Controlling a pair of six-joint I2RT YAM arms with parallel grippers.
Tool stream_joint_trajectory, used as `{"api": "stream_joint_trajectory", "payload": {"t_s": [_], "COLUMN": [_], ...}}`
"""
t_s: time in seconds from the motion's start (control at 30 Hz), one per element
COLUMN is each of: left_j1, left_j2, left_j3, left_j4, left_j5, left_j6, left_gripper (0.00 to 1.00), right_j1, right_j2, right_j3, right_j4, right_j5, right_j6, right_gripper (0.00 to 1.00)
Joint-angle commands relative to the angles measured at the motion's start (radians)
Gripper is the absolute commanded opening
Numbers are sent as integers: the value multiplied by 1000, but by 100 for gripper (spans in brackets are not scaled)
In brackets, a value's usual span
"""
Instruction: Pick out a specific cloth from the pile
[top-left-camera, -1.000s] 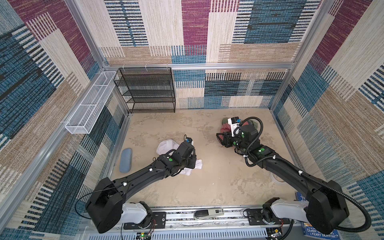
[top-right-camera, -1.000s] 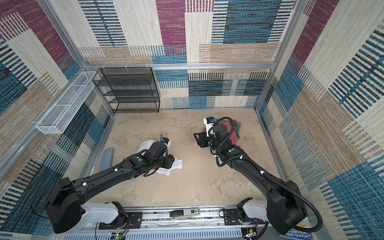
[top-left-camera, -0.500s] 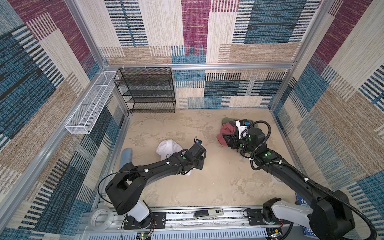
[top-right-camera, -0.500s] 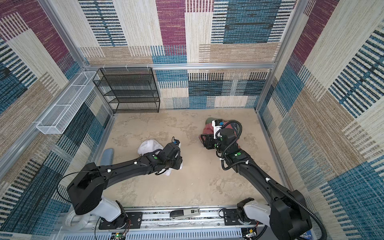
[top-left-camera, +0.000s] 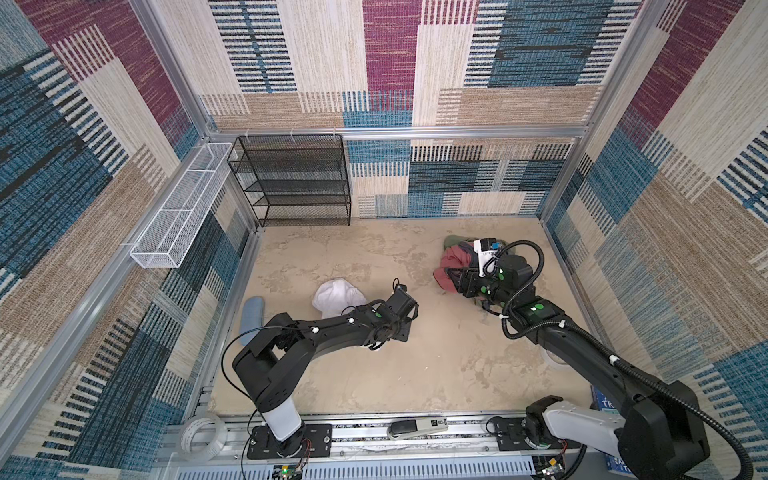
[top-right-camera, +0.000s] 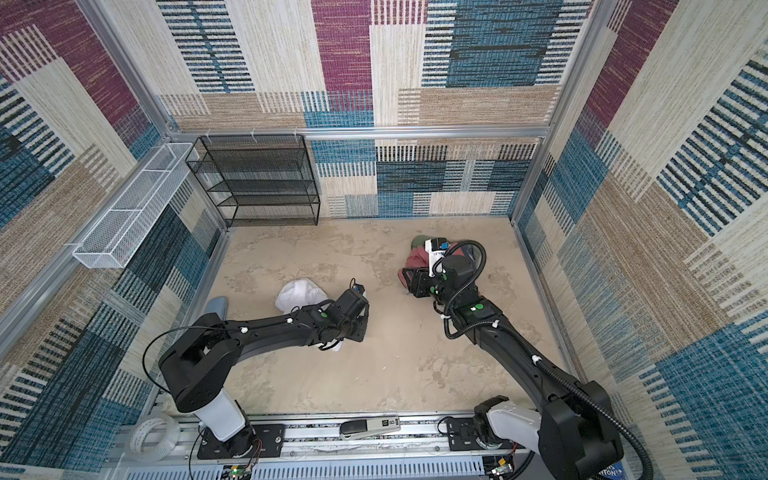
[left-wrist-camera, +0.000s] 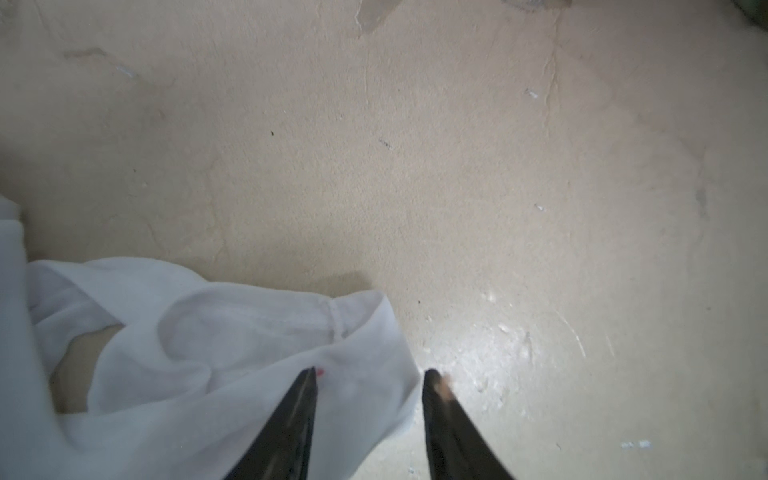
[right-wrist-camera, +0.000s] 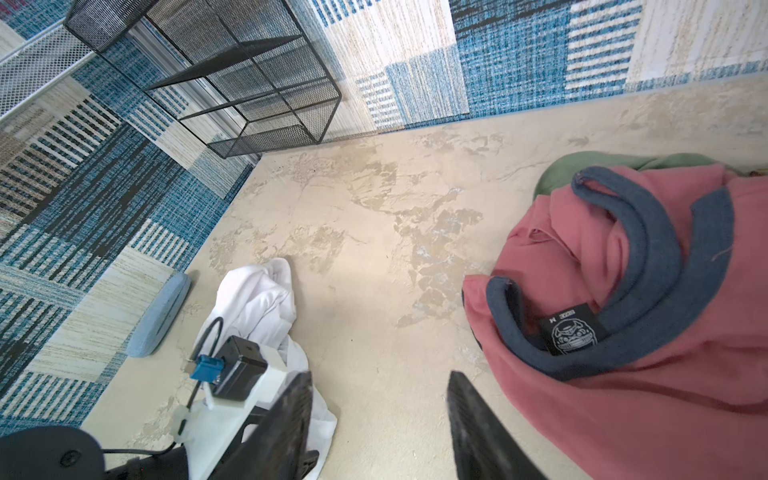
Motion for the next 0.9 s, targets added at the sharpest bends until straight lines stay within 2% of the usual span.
{"api": "stream_joint_trajectory", "payload": {"t_s": [0.0,0.07,0.13,0.23,0.33,0.63,0.87], "left_j1": [-5,-8,-9,-8,-8,-9,-7], "left_j2": [25,41,51,47,23,-108,-280], "left_j3": [16,25,31,30,22,29,46], "left_j4": [4,4,4,0,-6,-39,-112], "left_j5": [-17,-27,-36,-45,-65,-131,-204], "left_j6": [-13,-11,-9,-10,-13,17,61], "left_gripper": [44,42,35,21,1,0,0], "right_j1": [-4,-4,-5,-6,-6,-7,-7], "right_j2": [-7,-17,-34,-58,-64,-68,-70], "right_j3": [7,-1,-11,-26,-19,1,-2], "right_j4": [13,12,9,12,2,-7,9], "right_j5": [-7,-8,-1,10,10,-2,9], "right_j6": [-1,-2,2,8,4,7,15], "right_gripper": [55,55,55,55,55,55,55]}}
